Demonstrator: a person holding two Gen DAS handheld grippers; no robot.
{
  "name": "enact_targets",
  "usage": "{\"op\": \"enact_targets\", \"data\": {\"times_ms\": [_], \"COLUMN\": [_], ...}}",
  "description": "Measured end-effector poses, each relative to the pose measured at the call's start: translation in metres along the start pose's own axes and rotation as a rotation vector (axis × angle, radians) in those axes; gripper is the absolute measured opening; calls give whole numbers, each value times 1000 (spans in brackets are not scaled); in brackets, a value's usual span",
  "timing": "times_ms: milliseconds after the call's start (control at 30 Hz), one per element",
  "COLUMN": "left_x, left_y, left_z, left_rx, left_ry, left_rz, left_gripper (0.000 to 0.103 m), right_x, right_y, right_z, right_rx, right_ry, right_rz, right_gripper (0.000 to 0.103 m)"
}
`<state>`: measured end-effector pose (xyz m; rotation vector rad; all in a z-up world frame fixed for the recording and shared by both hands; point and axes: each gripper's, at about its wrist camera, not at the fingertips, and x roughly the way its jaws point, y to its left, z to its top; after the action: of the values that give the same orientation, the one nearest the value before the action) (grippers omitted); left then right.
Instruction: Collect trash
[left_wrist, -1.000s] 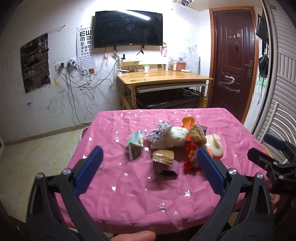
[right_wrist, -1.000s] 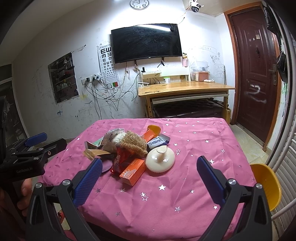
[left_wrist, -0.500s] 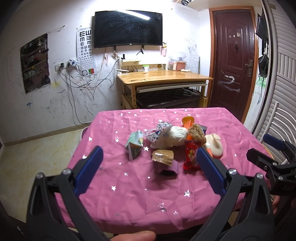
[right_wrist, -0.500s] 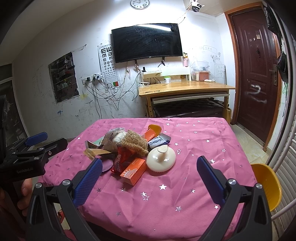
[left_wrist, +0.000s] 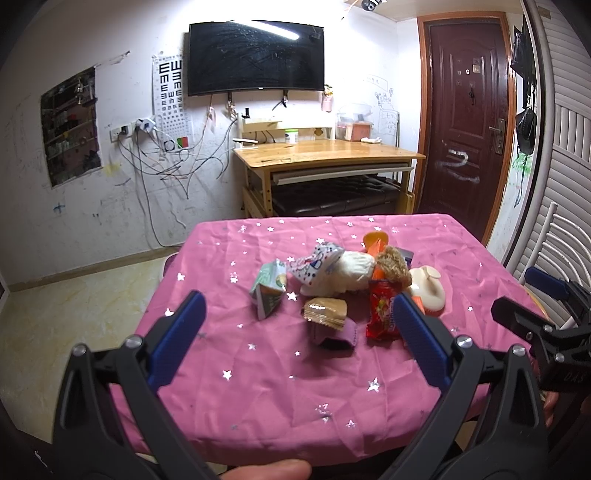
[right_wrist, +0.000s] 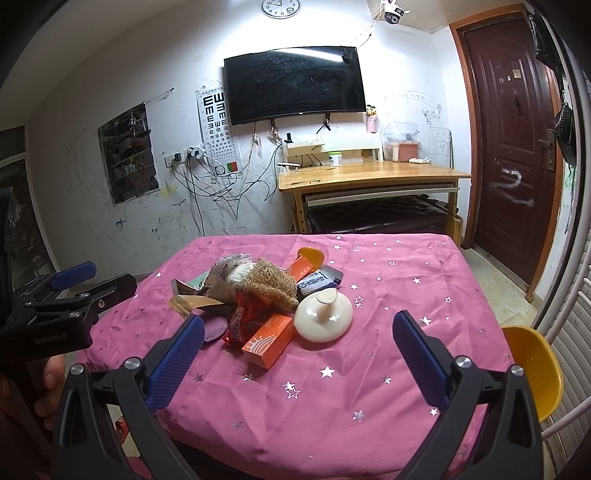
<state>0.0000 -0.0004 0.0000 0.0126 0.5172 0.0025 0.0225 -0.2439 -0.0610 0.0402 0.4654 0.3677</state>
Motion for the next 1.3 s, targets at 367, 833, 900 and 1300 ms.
{"op": "enact_targets", "data": {"times_ms": [367, 833, 900, 1300], "left_x": [0, 12, 18, 67], "left_y": [0, 14, 21, 40], "left_z": [0, 0, -1, -7], "left_rx": [1, -11, -29, -23], "left_ry": [0, 26, 39, 157], "left_rz": [0, 20, 16, -76], "left_gripper": [97, 97, 97, 97], "right_x": [0, 12, 18, 69], "right_y": [0, 2, 1, -10], "right_z": [0, 4, 5, 8], "right_rx": [0, -36, -48, -85], "right_ry": [0, 14, 33, 156], "right_rz": [-1, 23, 27, 150], "right_gripper": [96, 96, 96, 95]}}
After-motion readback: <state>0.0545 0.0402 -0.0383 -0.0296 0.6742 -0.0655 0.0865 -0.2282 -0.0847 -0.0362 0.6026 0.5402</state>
